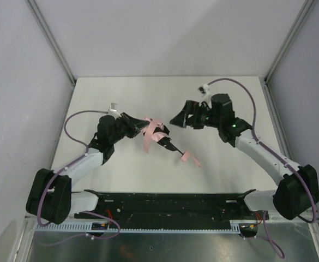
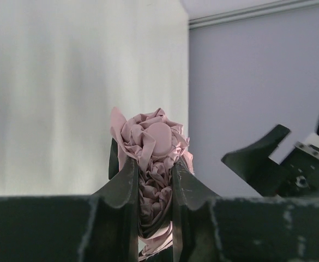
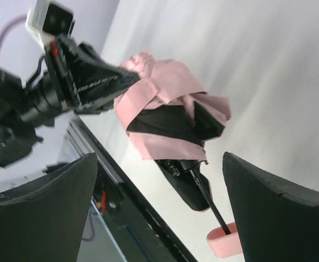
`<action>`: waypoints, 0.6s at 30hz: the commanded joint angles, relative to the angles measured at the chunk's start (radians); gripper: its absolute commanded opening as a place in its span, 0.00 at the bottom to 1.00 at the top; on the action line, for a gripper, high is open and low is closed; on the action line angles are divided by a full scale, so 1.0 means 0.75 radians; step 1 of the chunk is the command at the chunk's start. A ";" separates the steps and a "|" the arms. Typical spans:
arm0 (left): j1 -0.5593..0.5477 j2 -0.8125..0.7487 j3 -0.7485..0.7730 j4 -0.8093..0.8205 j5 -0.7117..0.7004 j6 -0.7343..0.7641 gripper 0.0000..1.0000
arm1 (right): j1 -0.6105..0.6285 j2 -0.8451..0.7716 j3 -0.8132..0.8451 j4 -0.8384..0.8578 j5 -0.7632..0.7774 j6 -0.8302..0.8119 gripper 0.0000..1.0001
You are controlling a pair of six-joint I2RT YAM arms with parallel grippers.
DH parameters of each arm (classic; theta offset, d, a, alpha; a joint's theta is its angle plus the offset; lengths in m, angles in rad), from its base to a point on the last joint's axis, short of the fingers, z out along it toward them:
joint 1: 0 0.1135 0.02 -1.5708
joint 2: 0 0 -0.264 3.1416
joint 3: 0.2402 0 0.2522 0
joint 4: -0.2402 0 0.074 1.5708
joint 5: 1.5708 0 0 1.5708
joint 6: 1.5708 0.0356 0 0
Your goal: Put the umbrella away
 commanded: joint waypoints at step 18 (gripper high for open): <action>0.045 -0.156 0.403 0.868 0.210 -0.254 0.00 | -0.353 0.073 -0.046 0.189 -0.330 0.749 0.93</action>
